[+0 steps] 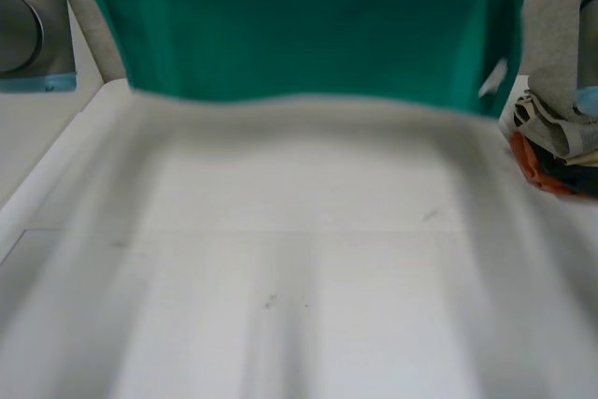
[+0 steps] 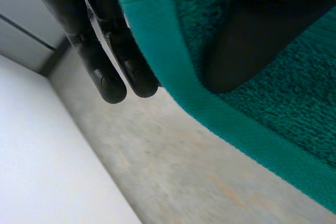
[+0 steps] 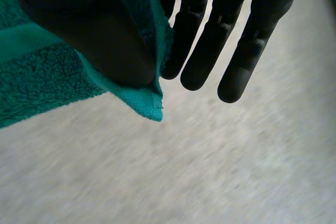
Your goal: Fold the laundry.
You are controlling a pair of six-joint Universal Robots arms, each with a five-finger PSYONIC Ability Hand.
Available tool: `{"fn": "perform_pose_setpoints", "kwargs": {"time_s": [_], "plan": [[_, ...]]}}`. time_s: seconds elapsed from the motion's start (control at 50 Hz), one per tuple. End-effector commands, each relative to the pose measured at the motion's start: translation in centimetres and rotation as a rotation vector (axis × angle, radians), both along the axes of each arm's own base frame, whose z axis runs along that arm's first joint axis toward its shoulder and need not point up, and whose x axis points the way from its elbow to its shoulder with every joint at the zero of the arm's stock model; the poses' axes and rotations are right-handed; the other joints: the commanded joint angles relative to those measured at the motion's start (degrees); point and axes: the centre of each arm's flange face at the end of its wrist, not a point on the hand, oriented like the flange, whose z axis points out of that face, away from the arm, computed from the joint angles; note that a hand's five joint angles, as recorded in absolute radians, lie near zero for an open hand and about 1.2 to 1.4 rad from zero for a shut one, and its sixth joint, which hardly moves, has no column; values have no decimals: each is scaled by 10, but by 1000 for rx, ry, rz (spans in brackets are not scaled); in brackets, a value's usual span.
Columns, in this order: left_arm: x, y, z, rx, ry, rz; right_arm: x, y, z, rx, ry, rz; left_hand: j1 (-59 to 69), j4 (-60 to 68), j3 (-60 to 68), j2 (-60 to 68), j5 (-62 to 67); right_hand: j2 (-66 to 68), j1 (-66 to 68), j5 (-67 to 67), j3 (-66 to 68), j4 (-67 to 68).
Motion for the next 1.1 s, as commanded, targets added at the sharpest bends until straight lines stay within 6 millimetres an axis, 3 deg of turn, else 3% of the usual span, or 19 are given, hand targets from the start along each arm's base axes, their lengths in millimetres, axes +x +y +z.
{"fn": "perform_pose_setpoints", "kwargs": {"time_s": [0.02, 0.08, 0.14, 0.18, 0.2, 0.24, 0.26, 0.36, 0.4, 0.46, 0.58, 0.68, 0.72, 0.8, 0.82, 0.9, 0.92, 1.0, 1.1], "plan": [[5, -7, -30, 109, 26, 4, 8, 2, -21, 64, 34, 42, 131, 111, 115, 113, 145, 125, 142, 117, 117, 113], [4, -7, -65, 224, -3, 5, 11, -4, -50, 182, 76, 68, 131, 111, 115, 113, 145, 125, 142, 117, 117, 113], [3, -2, -105, 342, -37, 1, 9, -8, -97, 400, 140, 95, 131, 111, 115, 113, 145, 125, 142, 117, 117, 113], [4, 2, -128, 409, -55, 1, 10, -8, -118, 490, 159, 104, 131, 111, 115, 113, 145, 125, 142, 117, 117, 113], [4, 8, -148, 469, -78, 1, 10, -7, -128, 534, 167, 108, 131, 111, 115, 113, 145, 125, 142, 117, 117, 113], [4, 14, -168, 528, -103, -3, 9, 1, -162, 672, 198, 114, 131, 111, 115, 113, 145, 125, 142, 117, 117, 113], [6, 24, -193, 614, -132, -12, 9, 3, -169, 703, 208, 117, 131, 111, 115, 113, 145, 125, 142, 117, 117, 113], [15, 67, -258, 903, -216, -25, 1, 35, -226, 927, 264, 120, 131, 111, 115, 113, 145, 125, 142, 117, 117, 113], [22, 92, -271, 1016, -263, -14, -3, 47, -239, 985, 279, 112, 131, 111, 115, 113, 145, 125, 142, 117, 117, 113], [36, 130, -271, 1152, -350, 19, -12, 71, -254, 1086, 321, 96, 131, 111, 115, 113, 145, 125, 142, 117, 117, 113], [60, 204, -262, 1385, -563, 69, -50, 134, -220, 1234, 463, 0, 131, 111, 115, 113, 145, 125, 142, 117, 117, 113], [74, 238, -252, 1531, -688, 80, -65, 176, -212, 1344, 624, -21, 131, 111, 115, 113, 145, 125, 142, 117, 117, 113], [77, 238, -249, 1540, -705, 88, -65, 180, -208, 1335, 663, -14, 131, 111, 115, 113, 145, 125, 142, 117, 117, 113], [76, 210, -236, 1410, -666, 101, -62, 167, -208, 1257, 658, -32, 131, 111, 115, 113, 145, 125, 142, 117, 117, 113], [75, 199, -235, 1369, -650, 111, -60, 144, -217, 1208, 622, -47, 131, 111, 115, 113, 145, 125, 142, 117, 117, 113], [65, 158, -240, 1216, -619, 136, -51, 104, -225, 1077, 537, -70, 131, 111, 115, 113, 145, 125, 142, 117, 117, 113], [62, 151, -240, 1188, -611, 136, -41, 92, -225, 1012, 513, -56, 131, 111, 115, 113, 145, 125, 142, 117, 117, 113], [45, 124, -241, 1077, -562, 125, -17, 73, -226, 880, 505, -24, 131, 111, 115, 113, 145, 125, 142, 117, 117, 113], [28, 89, -258, 1038, -515, 144, -6, 49, -243, 837, 512, -21, 131, 111, 115, 113, 145, 125, 142, 117, 117, 113]]}}
